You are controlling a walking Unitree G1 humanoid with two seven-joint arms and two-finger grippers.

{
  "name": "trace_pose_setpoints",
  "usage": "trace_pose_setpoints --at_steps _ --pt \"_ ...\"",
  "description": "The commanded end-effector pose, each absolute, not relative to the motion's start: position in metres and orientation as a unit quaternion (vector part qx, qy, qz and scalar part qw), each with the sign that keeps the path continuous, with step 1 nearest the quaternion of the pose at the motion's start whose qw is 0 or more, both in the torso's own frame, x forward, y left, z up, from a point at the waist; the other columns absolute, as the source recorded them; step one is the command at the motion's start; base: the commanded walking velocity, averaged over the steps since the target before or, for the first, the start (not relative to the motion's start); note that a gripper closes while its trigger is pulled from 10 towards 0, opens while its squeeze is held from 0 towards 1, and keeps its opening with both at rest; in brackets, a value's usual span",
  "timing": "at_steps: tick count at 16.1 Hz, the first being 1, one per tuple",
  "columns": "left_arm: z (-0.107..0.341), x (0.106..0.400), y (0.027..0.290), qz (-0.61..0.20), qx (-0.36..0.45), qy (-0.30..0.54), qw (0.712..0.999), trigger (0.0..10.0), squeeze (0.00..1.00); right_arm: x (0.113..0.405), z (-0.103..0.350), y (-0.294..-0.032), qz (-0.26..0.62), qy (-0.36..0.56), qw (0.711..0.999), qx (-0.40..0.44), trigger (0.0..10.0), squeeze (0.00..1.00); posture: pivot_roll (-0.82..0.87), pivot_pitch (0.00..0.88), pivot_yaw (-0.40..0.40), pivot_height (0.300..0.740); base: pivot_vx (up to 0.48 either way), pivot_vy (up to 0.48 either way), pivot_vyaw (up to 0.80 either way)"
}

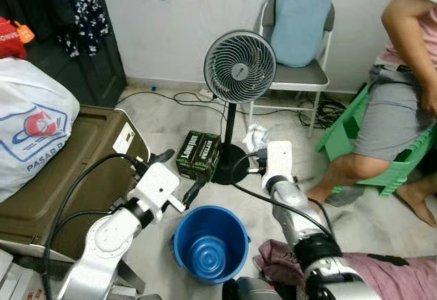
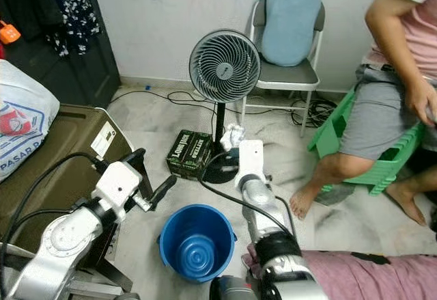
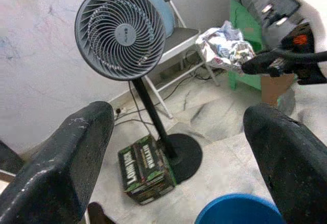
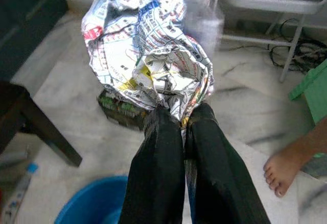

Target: Clean up the room

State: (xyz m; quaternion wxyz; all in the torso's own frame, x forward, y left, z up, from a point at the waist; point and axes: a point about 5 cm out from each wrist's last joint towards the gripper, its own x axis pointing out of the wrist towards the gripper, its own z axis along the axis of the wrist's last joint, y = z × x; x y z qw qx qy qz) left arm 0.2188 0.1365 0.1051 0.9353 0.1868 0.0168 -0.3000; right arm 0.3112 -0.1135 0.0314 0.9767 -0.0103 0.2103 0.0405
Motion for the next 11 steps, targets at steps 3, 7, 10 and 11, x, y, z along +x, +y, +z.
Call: trace_pose_setpoints --at_steps 3,7,10,11 --pt "0.113 0.209 0.153 -0.3 0.237 0.012 0.924 10.0 0.0 0.313 0.022 -0.098 0.033 0.246 0.969 -0.007 10.0 0.0 0.22 0.019 0.008 0.74 0.0 0.0 0.0" --pt "0.121 0.202 0.166 -0.303 0.261 0.021 0.916 10.0 0.0 0.309 0.016 -0.081 0.04 0.263 0.964 0.005 10.0 0.0 0.25 0.041 0.039 0.74 0.0 0.0 0.0" --pt "0.124 0.191 0.176 -0.304 0.269 0.037 0.913 10.0 0.0 0.305 0.01 -0.073 0.035 0.284 0.958 0.012 10.0 0.0 0.28 0.066 0.084 0.74 0.0 0.0 0.0" --pt "0.124 0.185 0.18 -0.315 0.28 0.048 0.906 10.0 0.0 0.301 0.005 -0.072 0.033 0.3 0.953 0.011 10.0 0.0 0.3 0.076 0.104 0.74 0.0 0.0 0.0"
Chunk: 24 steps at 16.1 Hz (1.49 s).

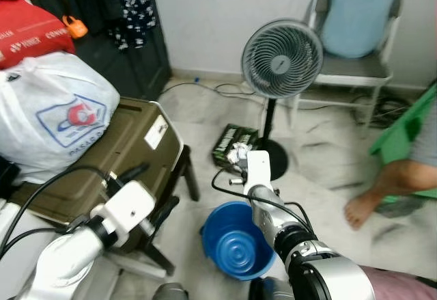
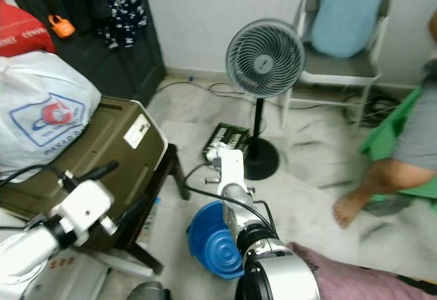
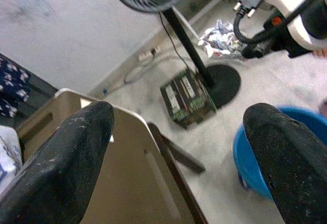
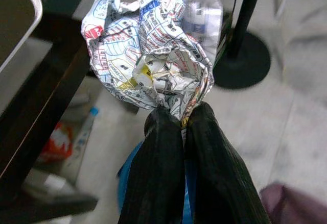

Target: Clean up the room

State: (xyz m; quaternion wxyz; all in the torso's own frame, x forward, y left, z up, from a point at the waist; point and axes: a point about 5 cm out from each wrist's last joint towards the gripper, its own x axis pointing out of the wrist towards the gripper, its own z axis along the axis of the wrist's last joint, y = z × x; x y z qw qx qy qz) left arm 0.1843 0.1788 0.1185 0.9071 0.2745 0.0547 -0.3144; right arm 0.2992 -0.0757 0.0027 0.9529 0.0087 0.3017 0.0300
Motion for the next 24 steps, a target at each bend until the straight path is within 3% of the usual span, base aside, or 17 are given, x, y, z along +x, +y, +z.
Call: trace_pose_setpoints --at_steps 1,6,17,24 --pt "0.125 0.184 0.182 -0.317 0.282 0.052 0.904 10.0 0.0 0.297 0.001 -0.071 0.025 0.316 0.948 0.021 10.0 0.0 0.3 0.081 0.111 0.74 0.0 0.0 0.0" --pt "0.13 0.181 0.184 -0.332 0.287 0.056 0.897 10.0 0.0 0.28 -0.018 -0.072 -0.022 0.384 0.922 0.039 10.0 0.0 0.31 0.097 0.126 0.74 0.0 0.0 0.0" --pt "0.128 0.193 0.174 -0.339 0.266 0.048 0.901 10.0 0.0 0.291 -0.009 -0.079 -0.043 0.362 0.93 0.057 10.0 0.0 0.25 0.045 0.117 0.74 0.0 0.0 0.0" --pt "0.126 0.189 0.176 -0.35 0.271 0.058 0.895 10.0 0.0 0.279 -0.021 -0.089 -0.067 0.385 0.919 0.054 10.0 0.0 0.26 0.059 0.136 0.74 0.0 0.0 0.0"
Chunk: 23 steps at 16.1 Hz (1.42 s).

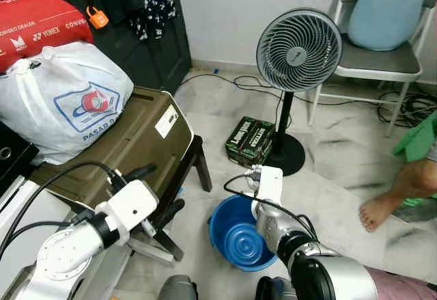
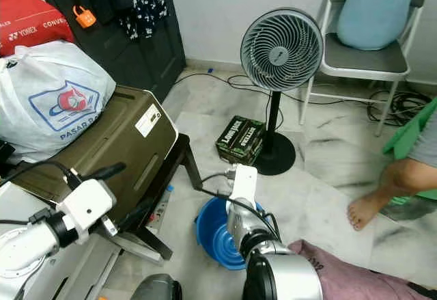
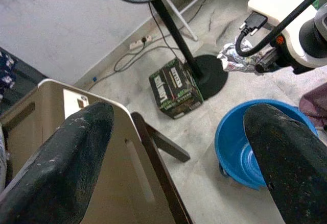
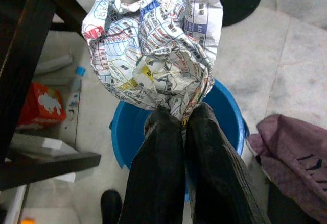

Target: Clean up the room

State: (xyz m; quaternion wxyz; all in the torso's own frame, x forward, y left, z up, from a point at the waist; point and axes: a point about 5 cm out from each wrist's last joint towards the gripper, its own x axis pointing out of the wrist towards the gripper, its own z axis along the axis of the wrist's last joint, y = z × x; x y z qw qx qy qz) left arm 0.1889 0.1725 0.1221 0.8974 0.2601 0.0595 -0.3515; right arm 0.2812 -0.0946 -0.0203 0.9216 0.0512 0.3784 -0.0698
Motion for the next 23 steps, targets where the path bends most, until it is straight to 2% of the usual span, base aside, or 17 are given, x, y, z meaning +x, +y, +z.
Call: trace_pose_setpoints --at_steps 1,3,4,15,17,18,21,23 --pt "0.126 0.189 0.177 -0.351 0.272 0.059 0.894 10.0 0.0 0.279 -0.021 -0.088 -0.068 0.386 0.918 0.054 10.0 0.0 0.26 0.06 0.137 0.74 0.0 0.0 0.0" --pt "0.126 0.19 0.176 -0.351 0.272 0.058 0.894 10.0 0.0 0.279 -0.021 -0.089 -0.07 0.385 0.918 0.059 10.0 0.0 0.26 0.061 0.139 0.74 0.0 0.0 0.0" --pt "0.127 0.191 0.176 -0.353 0.272 0.057 0.894 10.0 0.0 0.281 -0.02 -0.09 -0.069 0.382 0.919 0.066 10.0 1.0 0.26 0.061 0.142 0.74 0.0 0.0 0.0" --pt "0.123 0.199 0.168 -0.354 0.272 0.046 0.894 10.0 0.0 0.304 0.002 -0.101 -0.096 0.328 0.935 0.099 10.0 1.0 0.23 0.048 0.134 0.74 0.0 0.0 0.0" --pt "0.122 0.203 0.166 -0.347 0.268 0.039 0.898 10.0 0.0 0.314 0.016 -0.093 -0.051 0.275 0.955 0.097 10.0 1.0 0.22 0.039 0.123 0.74 0.0 0.0 0.0" --pt "0.121 0.208 0.162 -0.335 0.263 0.03 0.904 10.0 0.0 0.318 0.029 -0.085 0.003 0.22 0.971 0.093 10.0 1.0 0.19 0.031 0.107 0.74 0.0 0.0 0.0" --pt "0.123 0.221 0.149 -0.321 0.25 0.003 0.913 10.0 0.0 0.308 0.048 -0.083 0.068 0.15 0.982 0.096 10.0 1.0 0.14 0.017 0.085 0.74 0.0 0.0 0.0" --pt "0.126 0.229 0.143 -0.3 0.248 -0.012 0.921 10.0 0.0 0.297 0.063 -0.094 0.093 0.117 0.984 0.093 10.0 1.0 0.12 0.013 0.081 0.74 0.0 0.0 0.0"
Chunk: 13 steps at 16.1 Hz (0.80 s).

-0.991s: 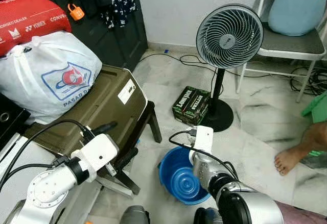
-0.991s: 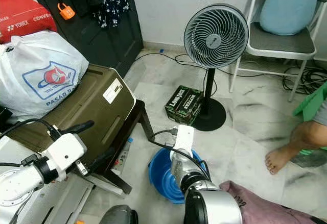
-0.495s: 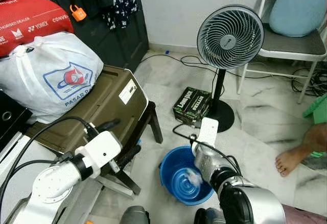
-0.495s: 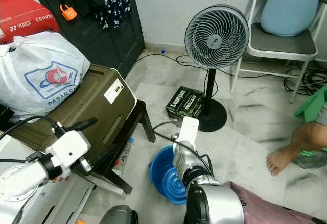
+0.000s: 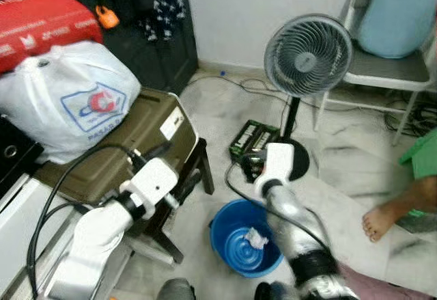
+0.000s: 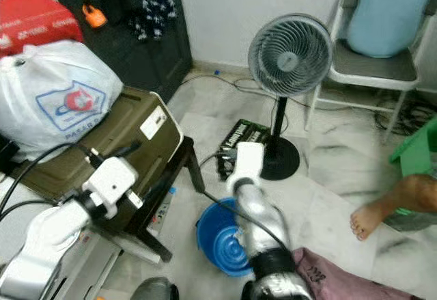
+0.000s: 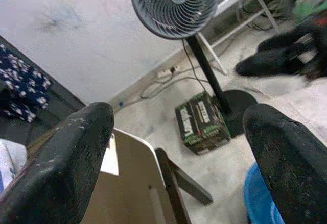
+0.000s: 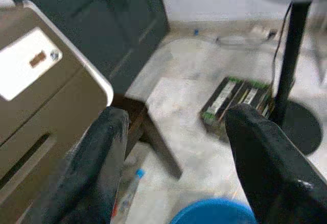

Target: Clean up the room

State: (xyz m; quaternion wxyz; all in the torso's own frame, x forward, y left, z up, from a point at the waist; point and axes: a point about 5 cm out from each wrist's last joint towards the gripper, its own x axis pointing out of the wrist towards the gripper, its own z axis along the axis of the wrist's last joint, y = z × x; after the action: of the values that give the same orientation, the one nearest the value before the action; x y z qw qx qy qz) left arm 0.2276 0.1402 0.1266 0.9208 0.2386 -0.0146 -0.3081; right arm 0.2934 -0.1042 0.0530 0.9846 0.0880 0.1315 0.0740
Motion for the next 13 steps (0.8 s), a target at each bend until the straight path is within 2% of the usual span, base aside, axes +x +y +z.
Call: trace_pose_setpoints --at_steps 1,4,5,9,10,13 --pt "0.127 0.23 0.143 -0.294 0.244 -0.015 0.924 10.0 0.0 0.292 0.067 -0.099 0.1 0.109 0.985 0.088 10.0 1.0 0.11 0.011 0.08 0.74 0.0 0.0 0.0" --pt "0.127 0.236 0.139 -0.271 0.227 -0.027 0.935 10.0 0.0 0.262 0.079 -0.132 0.114 0.089 0.987 0.073 10.0 1.0 0.06 0.0 0.078 0.74 0.0 0.0 0.0" --pt "0.127 0.241 0.137 -0.261 0.221 -0.037 0.939 10.0 0.0 0.241 0.082 -0.153 0.104 0.103 0.987 0.064 10.0 1.0 0.03 0.0 0.072 0.74 0.0 0.0 0.0" --pt "0.127 0.25 0.143 -0.193 0.176 -0.032 0.965 10.0 0.0 0.214 0.083 -0.167 0.066 0.116 0.989 0.069 10.0 1.0 0.0 0.0 0.057 0.74 0.0 0.0 0.0" --pt "0.123 0.25 0.142 -0.182 0.167 -0.032 0.968 10.0 0.0 0.206 0.086 -0.17 0.043 0.102 0.991 0.069 10.0 0.0 -0.01 0.0 0.055 0.74 0.0 0.0 0.0" --pt "0.116 0.248 0.141 -0.166 0.136 -0.022 0.976 10.0 0.0 0.203 0.094 -0.17 0.023 0.083 0.994 0.071 10.0 0.0 -0.02 0.0 0.067 0.74 0.0 0.0 0.0"
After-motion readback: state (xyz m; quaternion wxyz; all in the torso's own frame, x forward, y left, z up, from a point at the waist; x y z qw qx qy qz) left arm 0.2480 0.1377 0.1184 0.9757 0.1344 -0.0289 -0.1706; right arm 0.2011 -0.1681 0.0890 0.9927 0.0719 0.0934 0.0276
